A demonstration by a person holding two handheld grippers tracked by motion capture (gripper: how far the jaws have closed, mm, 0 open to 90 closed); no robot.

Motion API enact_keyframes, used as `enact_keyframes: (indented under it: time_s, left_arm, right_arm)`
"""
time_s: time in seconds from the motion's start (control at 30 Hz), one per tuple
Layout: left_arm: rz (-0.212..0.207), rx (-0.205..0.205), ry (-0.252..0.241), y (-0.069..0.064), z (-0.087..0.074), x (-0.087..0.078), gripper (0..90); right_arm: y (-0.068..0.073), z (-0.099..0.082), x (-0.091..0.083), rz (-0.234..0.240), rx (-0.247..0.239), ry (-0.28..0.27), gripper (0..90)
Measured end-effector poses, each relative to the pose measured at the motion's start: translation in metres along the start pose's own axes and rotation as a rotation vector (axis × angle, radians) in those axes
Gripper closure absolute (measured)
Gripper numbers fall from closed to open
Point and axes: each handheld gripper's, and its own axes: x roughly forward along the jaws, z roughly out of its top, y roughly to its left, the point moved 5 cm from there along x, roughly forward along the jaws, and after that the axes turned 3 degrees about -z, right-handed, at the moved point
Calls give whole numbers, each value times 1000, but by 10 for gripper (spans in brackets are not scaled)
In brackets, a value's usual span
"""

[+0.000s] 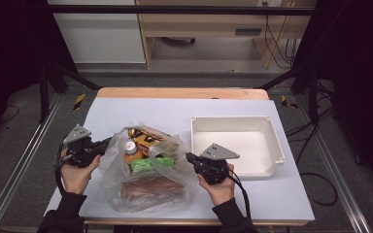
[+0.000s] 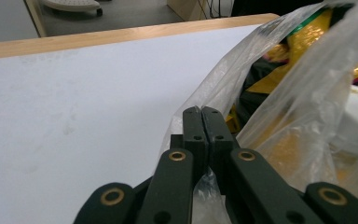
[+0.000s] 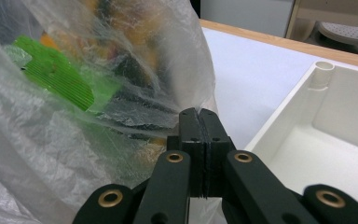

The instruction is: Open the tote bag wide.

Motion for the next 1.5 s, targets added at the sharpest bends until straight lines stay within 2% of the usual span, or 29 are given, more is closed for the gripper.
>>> enact_keyframes:
  time_s: [0.17, 0.3, 0.37, 0.43, 0.57, 0.73, 0.8, 0.93, 1.3, 1.4, 1.5]
  left_arm:
    - [15, -9, 6, 5, -1, 10, 896]
    - [44, -21, -48, 9, 7, 10, 895]
    - [70, -13, -72, 12, 13, 8, 895]
    - [87, -10, -71, 15, 17, 9, 896]
    - [93, 0, -16, 16, 11, 18, 896]
    - [103, 3, 77, 19, -10, 34, 897]
    - [93, 4, 120, 21, -20, 39, 897]
    - [73, 1, 170, 23, -38, 43, 897]
    - [59, 0, 250, 23, -72, 63, 893]
    - [69, 1, 268, 25, -77, 66, 872]
    - [68, -17, 271, 27, -79, 67, 836]
  right_arm:
    - [-1, -3, 5, -21, -6, 21, 900]
    - [-1, -6, 10, -28, -11, 47, 900]
    - [0, -8, 11, -37, -20, 60, 900]
    - [0, -9, 12, -37, -17, 61, 900]
    - [2, -10, 13, -32, -20, 65, 900]
    - [1, -13, 15, -44, -27, 87, 900]
    - [2, -14, 14, -39, -31, 94, 900]
    - [5, -20, 15, -25, -32, 116, 900]
    - [10, -40, 27, -16, -28, 174, 900]
    - [11, -46, 32, -24, -34, 184, 899]
    - [11, -52, 35, -29, -28, 193, 898]
